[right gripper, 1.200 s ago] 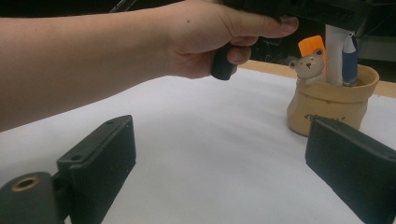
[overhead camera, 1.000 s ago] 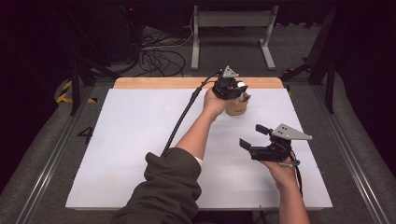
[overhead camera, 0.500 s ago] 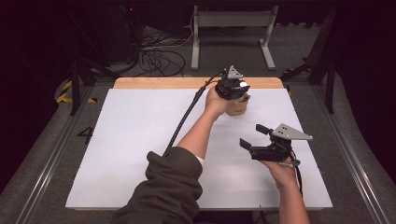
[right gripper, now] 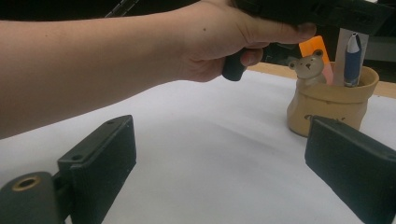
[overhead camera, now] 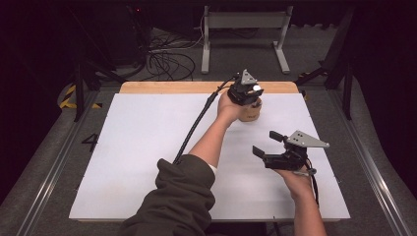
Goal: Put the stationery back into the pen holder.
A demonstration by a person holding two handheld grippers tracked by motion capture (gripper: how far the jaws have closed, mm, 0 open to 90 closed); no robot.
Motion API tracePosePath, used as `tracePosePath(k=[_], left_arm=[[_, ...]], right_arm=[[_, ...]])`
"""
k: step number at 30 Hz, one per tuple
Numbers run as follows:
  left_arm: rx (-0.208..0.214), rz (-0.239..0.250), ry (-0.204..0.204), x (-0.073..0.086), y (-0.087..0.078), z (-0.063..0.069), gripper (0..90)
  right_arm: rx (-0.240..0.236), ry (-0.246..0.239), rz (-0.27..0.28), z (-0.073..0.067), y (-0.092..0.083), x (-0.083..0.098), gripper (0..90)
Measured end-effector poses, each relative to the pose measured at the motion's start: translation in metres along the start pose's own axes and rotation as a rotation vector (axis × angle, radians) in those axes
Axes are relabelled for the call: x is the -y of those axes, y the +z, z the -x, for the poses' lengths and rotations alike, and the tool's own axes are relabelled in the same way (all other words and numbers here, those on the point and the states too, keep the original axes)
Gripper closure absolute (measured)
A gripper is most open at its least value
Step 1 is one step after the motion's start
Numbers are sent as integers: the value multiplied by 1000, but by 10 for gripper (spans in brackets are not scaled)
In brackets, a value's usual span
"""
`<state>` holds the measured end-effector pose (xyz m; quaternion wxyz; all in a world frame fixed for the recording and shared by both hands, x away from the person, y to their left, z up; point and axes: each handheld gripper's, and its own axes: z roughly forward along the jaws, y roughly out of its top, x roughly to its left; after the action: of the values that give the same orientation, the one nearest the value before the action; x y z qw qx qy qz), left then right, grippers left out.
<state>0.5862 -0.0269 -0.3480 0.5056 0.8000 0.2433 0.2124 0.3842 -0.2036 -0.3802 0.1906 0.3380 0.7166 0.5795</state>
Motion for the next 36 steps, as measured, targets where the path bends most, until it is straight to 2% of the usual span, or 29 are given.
tracePosePath(k=[4, 9, 13, 15, 18, 21, 23, 27, 29, 34, 36], left_arm=[[-1, 1, 0, 0, 1, 0, 660], [7, 10, -43, 1, 0, -4, 659], [0, 34, -47, 1, 2, -3, 659], [-16, 52, -30, 1, 2, -1, 659], [-15, 74, -32, 3, 4, 0, 658], [-26, 50, -14, 7, 8, 2, 657], [-25, 34, -19, 9, 9, 1, 656], [-23, 22, -52, 12, 7, -2, 647], [-21, 20, -72, 11, 6, -4, 589], [-12, 10, -72, 10, 2, -6, 538], [-4, 14, -89, 10, 0, -7, 512]], right_arm=[[2, 1, 2, 0, 0, 0, 94], [0, 1, 2, 0, 0, 0, 95], [1, 1, 4, 0, -1, 0, 96], [-1, 2, 4, 0, -1, 0, 97], [-1, 1, 5, 1, -1, 0, 97], [-3, 2, 4, 1, -1, 0, 98], [-2, 1, 5, 1, -1, 0, 98], [-2, 2, 4, 1, -1, 0, 98], [-3, 1, 4, 1, -1, 0, 98], [-3, -1, 2, 0, 0, 0, 98], [-2, -1, 3, 0, 0, 0, 98]])
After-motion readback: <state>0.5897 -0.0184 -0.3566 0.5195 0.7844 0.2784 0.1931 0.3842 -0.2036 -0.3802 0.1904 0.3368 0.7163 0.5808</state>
